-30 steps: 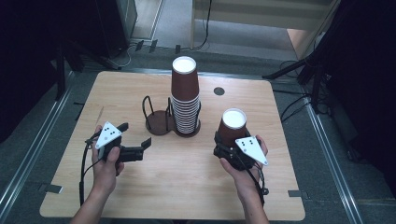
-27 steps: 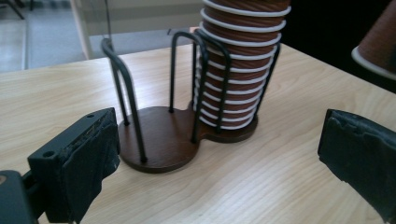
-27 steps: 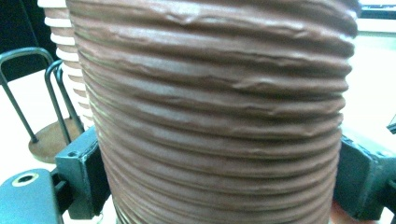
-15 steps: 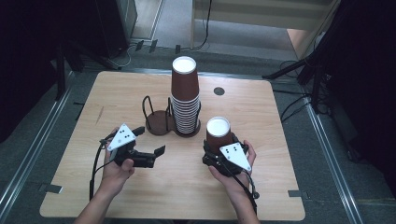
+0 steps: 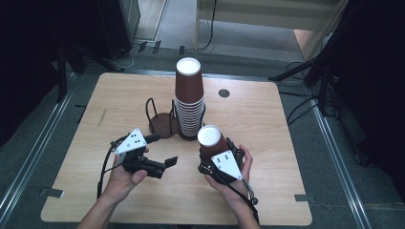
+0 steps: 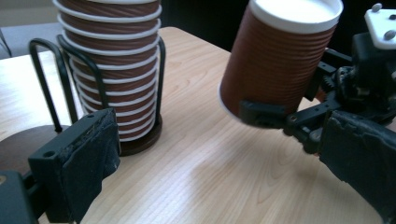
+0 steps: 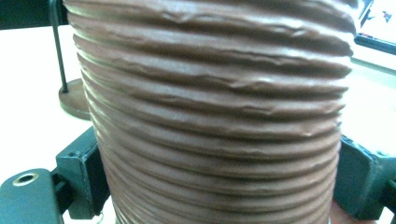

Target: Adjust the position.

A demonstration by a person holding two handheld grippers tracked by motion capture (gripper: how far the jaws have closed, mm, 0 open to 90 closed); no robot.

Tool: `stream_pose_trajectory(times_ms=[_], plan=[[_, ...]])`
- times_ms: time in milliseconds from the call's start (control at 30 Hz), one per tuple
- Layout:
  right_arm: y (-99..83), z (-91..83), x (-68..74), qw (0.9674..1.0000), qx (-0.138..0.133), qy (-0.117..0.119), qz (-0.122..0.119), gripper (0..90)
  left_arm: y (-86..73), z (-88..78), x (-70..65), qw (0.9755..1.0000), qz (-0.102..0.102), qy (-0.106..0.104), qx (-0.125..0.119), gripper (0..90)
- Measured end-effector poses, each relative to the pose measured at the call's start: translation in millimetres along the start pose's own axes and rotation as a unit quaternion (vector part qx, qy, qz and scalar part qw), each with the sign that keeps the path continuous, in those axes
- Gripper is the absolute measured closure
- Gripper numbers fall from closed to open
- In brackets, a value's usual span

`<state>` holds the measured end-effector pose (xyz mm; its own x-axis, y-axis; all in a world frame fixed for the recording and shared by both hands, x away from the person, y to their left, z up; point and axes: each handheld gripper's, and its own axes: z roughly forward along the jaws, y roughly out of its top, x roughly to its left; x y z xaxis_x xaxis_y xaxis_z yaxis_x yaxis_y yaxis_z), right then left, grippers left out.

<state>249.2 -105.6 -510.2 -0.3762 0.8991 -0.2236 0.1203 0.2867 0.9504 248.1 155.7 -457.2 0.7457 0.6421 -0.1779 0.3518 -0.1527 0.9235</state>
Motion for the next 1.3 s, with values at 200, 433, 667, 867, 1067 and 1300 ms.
stream_pose_trajectory(times_ms=[200, 433, 667, 867, 1067, 1300], plan=[[-2.5, 0.8, 12.0, 0.9995, -0.002, 0.010, -0.032, 9.7, 0.8, 6.2, -6.6, 0.9997, 0.003, -0.002, 0.025, 4.6], [-5.3, 0.9, 22.5, 0.9978, -0.007, 0.020, -0.063, 9.7, 0.4, 10.9, -13.4, 0.9989, 0.017, -0.006, 0.042, 5.0], [-8.5, 1.1, 32.5, 0.9958, -0.009, 0.034, -0.084, 9.7, -0.5, 13.1, -16.7, 0.9985, 0.026, -0.007, 0.049, 5.1], [-11.4, 2.0, 41.5, 0.9934, -0.012, 0.047, -0.104, 9.7, 0.1, 13.6, -19.3, 0.9981, 0.031, -0.013, 0.052, 6.1], [-13.7, 1.9, 47.3, 0.9912, -0.013, 0.055, -0.120, 9.7, -1.1, 16.5, -22.2, 0.9971, 0.036, -0.018, 0.065, 10.1], [-15.8, 1.0, 53.5, 0.9876, -0.019, 0.075, -0.137, 9.6, -1.4, 17.2, -23.6, 0.9961, 0.044, -0.021, 0.074, 13.6]])
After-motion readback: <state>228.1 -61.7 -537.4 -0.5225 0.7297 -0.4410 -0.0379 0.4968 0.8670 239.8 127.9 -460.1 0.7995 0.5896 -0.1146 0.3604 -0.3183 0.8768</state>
